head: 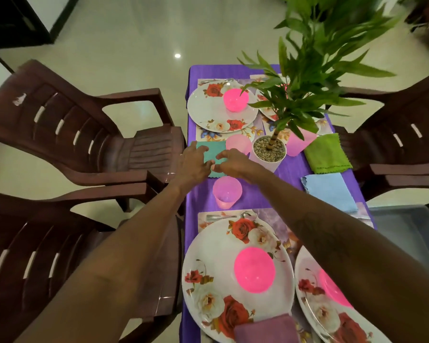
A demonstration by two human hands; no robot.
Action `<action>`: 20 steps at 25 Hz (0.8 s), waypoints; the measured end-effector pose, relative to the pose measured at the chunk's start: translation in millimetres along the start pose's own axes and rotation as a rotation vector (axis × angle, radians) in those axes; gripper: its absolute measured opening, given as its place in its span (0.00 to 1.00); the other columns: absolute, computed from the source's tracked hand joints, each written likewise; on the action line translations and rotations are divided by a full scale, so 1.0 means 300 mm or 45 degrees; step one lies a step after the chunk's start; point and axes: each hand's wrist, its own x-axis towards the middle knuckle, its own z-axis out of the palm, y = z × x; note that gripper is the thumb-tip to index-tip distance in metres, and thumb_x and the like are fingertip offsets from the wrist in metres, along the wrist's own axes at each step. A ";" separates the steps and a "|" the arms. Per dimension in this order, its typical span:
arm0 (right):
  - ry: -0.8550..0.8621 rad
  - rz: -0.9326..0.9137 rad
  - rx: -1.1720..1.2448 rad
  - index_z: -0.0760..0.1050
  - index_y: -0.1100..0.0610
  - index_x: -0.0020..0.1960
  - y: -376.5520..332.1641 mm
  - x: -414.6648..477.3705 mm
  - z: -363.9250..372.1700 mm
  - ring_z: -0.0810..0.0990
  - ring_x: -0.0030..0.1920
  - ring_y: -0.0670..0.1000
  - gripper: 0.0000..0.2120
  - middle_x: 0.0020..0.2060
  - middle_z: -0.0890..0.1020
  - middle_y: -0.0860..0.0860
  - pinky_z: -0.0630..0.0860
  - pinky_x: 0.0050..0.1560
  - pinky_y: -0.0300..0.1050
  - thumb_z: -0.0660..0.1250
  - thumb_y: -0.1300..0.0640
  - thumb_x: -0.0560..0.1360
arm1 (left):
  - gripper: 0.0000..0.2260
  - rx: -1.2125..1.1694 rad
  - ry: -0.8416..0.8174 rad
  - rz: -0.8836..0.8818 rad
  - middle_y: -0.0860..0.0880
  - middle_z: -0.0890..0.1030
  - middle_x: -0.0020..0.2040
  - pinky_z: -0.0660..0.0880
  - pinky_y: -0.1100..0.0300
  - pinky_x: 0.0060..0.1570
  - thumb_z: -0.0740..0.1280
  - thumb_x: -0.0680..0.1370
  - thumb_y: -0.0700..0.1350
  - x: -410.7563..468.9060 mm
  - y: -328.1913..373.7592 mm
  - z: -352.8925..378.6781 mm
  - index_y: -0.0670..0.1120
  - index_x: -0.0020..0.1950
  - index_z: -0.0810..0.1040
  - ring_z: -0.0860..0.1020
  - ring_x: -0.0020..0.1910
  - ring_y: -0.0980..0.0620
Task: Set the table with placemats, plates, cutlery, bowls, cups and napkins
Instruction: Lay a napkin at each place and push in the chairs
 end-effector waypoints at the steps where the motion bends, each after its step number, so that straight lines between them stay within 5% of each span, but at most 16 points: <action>1: 0.029 -0.037 0.017 0.73 0.58 0.73 0.006 -0.035 -0.013 0.77 0.67 0.57 0.28 0.72 0.74 0.56 0.76 0.66 0.52 0.75 0.51 0.77 | 0.24 0.010 -0.013 0.012 0.40 0.75 0.68 0.75 0.42 0.63 0.71 0.78 0.51 -0.019 0.034 -0.022 0.42 0.71 0.74 0.75 0.65 0.39; 13: 0.227 -0.400 -0.112 0.68 0.60 0.77 0.288 -0.502 -0.257 0.69 0.75 0.56 0.32 0.76 0.71 0.57 0.62 0.71 0.43 0.74 0.51 0.78 | 0.24 0.072 0.025 0.129 0.37 0.78 0.67 0.73 0.44 0.64 0.73 0.76 0.45 -0.344 0.582 -0.088 0.39 0.70 0.76 0.76 0.66 0.34; 20: 0.235 -0.352 -0.132 0.69 0.61 0.76 0.637 -0.771 -0.385 0.70 0.75 0.58 0.37 0.75 0.72 0.58 0.63 0.71 0.47 0.74 0.46 0.73 | 0.27 0.019 -0.037 0.099 0.36 0.79 0.65 0.71 0.47 0.63 0.72 0.76 0.50 -0.624 0.873 0.112 0.36 0.69 0.75 0.77 0.66 0.36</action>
